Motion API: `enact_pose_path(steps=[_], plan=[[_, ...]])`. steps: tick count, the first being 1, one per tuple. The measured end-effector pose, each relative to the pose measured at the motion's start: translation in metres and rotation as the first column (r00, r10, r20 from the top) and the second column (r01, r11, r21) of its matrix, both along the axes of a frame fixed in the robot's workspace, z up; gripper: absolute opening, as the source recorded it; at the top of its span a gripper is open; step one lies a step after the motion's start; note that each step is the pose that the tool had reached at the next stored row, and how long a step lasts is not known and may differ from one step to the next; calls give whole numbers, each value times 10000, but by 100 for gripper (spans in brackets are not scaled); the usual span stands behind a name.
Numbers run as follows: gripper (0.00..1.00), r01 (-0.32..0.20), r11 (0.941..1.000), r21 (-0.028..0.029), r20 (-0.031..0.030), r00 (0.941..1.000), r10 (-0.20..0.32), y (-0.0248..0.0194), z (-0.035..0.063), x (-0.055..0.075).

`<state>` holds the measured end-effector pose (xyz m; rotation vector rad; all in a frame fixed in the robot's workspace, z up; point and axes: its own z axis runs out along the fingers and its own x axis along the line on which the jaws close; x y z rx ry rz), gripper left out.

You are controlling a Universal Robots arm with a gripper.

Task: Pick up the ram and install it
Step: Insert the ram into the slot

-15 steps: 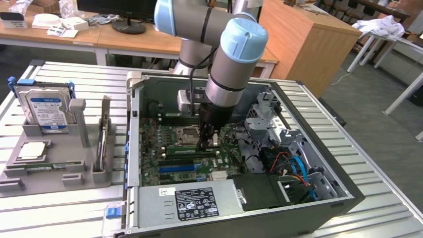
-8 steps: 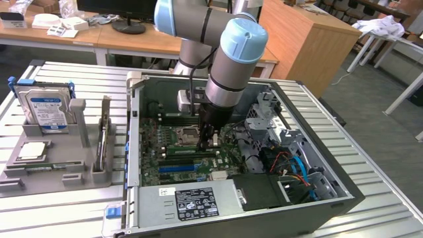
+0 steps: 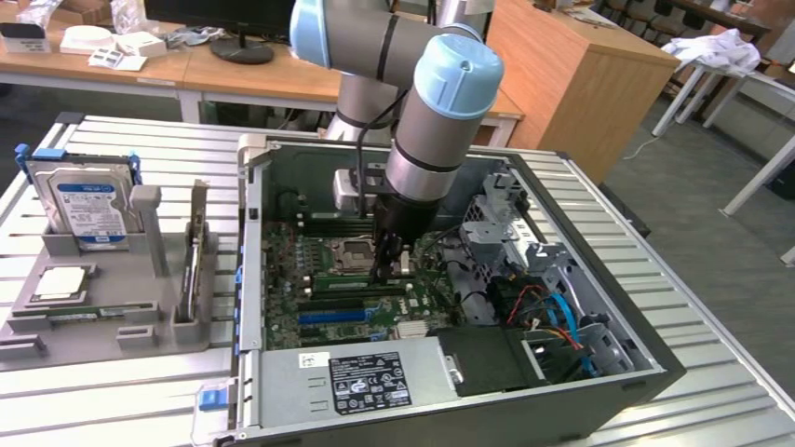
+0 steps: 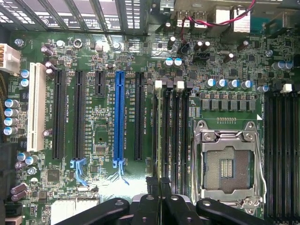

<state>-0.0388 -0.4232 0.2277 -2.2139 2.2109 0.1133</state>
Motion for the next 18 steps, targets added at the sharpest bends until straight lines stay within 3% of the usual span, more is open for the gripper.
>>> enact_pose_path(steps=[18], plan=[[12, -17, 10000, -2, -1, 10000, 17, 0, -62, 0]])
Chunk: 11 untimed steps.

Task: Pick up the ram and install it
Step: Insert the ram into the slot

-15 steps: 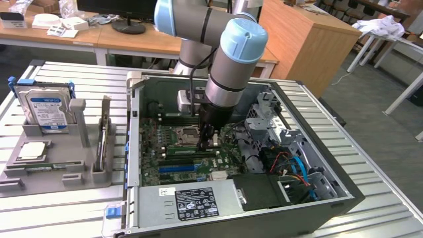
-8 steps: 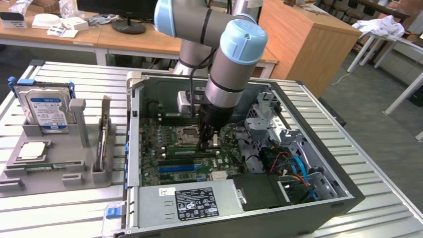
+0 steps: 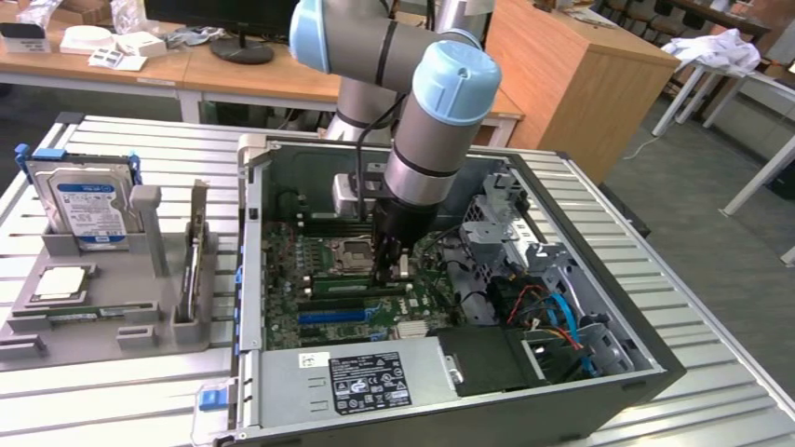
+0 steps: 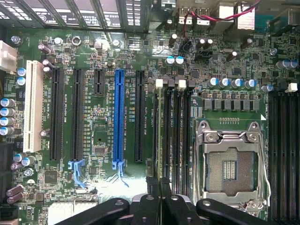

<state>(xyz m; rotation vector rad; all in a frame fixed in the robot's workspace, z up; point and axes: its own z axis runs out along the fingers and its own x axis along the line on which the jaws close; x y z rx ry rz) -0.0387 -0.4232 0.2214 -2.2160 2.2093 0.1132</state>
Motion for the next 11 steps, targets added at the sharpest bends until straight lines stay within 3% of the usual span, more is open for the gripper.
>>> enact_pose_path(steps=[6, 8, 10, 11], plan=[[13, 0, 10000, 6, 3, 10000, 0, 1, -2, 0], [24, 0, 10000, 4, 2, 10000, 0, 1, -2, 0], [24, 0, 10000, 2, 1, 10000, 0, 0, -1, 0], [31, -1, 10000, 1, 1, 10000, 1, 0, -1, 0]])
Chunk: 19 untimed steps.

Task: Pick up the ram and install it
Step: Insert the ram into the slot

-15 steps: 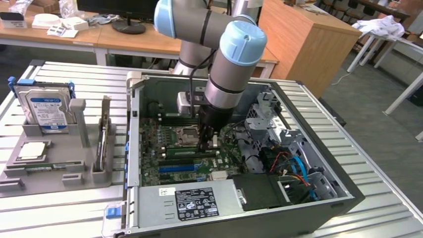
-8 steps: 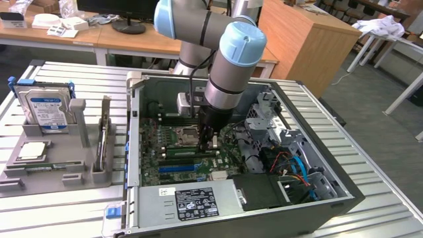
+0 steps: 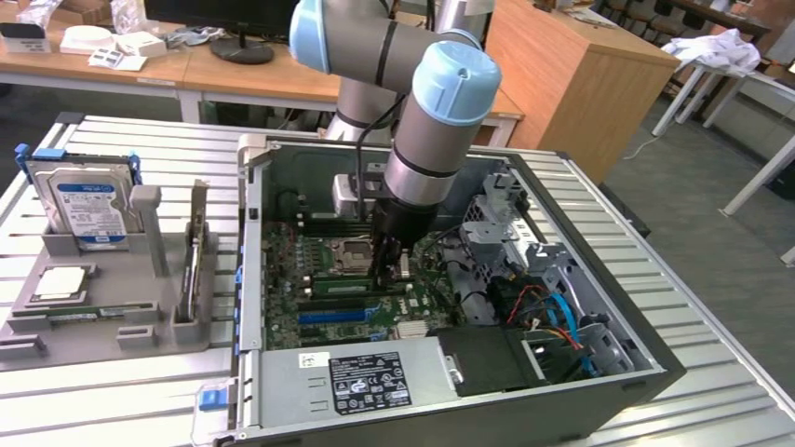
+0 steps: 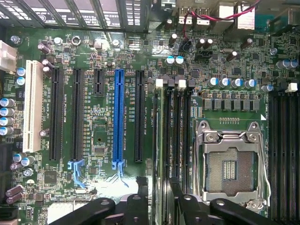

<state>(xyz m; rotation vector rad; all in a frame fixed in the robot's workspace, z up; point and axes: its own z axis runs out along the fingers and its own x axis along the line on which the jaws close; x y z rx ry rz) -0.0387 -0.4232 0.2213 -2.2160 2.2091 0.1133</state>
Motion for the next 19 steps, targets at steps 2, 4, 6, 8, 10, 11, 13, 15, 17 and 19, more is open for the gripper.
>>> enact_pose_path(steps=[2, 4, 6, 8, 10, 11, 13, 15, 17, 19], plan=[[31, 1, 10000, 0, 0, 10000, -1, 0, 0, 0], [31, 0, 10000, -4, -2, 10000, 0, -1, 7, 0], [31, 0, 10000, -7, -1, 10000, 0, 0, 38, 0], [31, 0, 10000, -13, 0, 10000, 0, 0, 86, 0], [31, 1, 10000, -16, 0, 10000, -1, 0, 146, 0], [31, 0, 10000, -16, 0, 10000, 0, 0, 180, 0], [31, 2, 10000, -19, 0, 10000, -2, 0, 251, 0], [31, 2, 10000, -23, 0, 10000, -2, 0, 331, 0], [31, 1, 10000, -26, 0, 10000, -1, 0, 414, 1], [31, 1, 10000, -29, 0, 10000, -1, 0, 503, 1]])
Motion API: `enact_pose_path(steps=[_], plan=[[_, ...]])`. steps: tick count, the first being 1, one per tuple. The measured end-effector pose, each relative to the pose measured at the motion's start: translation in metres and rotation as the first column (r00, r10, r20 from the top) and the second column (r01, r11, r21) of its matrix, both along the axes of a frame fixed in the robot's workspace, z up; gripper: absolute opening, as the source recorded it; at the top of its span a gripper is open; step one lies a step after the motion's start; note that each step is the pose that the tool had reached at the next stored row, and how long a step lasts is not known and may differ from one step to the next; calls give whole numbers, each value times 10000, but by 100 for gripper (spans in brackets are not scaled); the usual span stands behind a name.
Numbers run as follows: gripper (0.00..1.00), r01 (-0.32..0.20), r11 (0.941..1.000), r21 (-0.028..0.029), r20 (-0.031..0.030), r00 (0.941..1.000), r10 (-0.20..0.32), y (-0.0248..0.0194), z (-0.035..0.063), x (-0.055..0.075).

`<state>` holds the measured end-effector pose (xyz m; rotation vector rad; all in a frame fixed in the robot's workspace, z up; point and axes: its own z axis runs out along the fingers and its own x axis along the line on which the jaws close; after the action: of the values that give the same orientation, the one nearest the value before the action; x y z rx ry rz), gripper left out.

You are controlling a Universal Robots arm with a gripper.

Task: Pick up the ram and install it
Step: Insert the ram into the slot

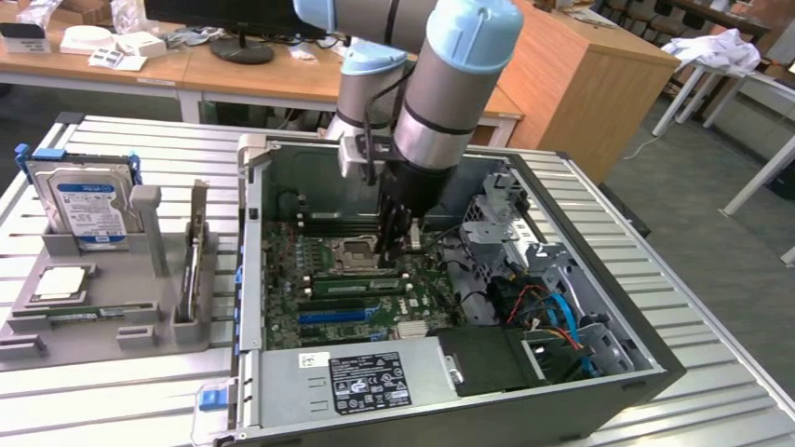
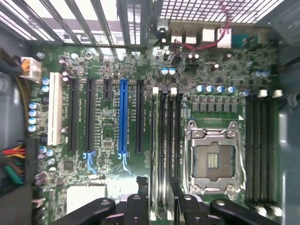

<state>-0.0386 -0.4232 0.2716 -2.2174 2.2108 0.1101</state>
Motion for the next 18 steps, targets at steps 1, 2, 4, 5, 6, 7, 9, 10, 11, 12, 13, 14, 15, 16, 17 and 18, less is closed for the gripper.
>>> enact_pose_path(steps=[1, 2, 4, 5, 6, 7, 9, 10, 11, 12, 13, 14, 15, 16, 17, 18], plan=[[31, 0, 10000, 0, 1, 10000, 0, 0, 40, 0], [31, 0, 10000, 1, 0, 10000, 0, 0, 78, 1], [31, 0, 10000, 0, 1, 10000, 0, 0, 153, 1], [31, 0, 10000, -2, 0, 10000, 0, 0, 190, 1], [31, 0, 10000, -1, 0, 10000, 0, 0, 226, 1], [31, 0, 10000, -1, 1, 10000, 0, 0, 261, 1], [31, 0, 10000, -1, 0, 10000, 0, 0, 325, 1], [31, 0, 10000, -1, 1, 10000, 0, 0, 351, 1], [31, 0, 10000, -1, 1, 10000, 0, 0, 378, 1], [31, 0, 10000, -1, 1, 10000, 0, 0, 405, 1], [31, 0, 10000, -1, 1, 10000, 0, 0, 431, 1], [31, 0, 10000, 0, 1, 10000, 0, 0, 459, 1], [31, 0, 10000, -1, 0, 10000, 0, 0, 486, 1], [31, 0, 10000, -1, 0, 10000, 0, 0, 513, 1], [31, 0, 10000, -2, 0, 10000, 0, 0, 541, 1], [31, 0, 10000, 0, 1, 10000, 0, 0, 567, 1]])
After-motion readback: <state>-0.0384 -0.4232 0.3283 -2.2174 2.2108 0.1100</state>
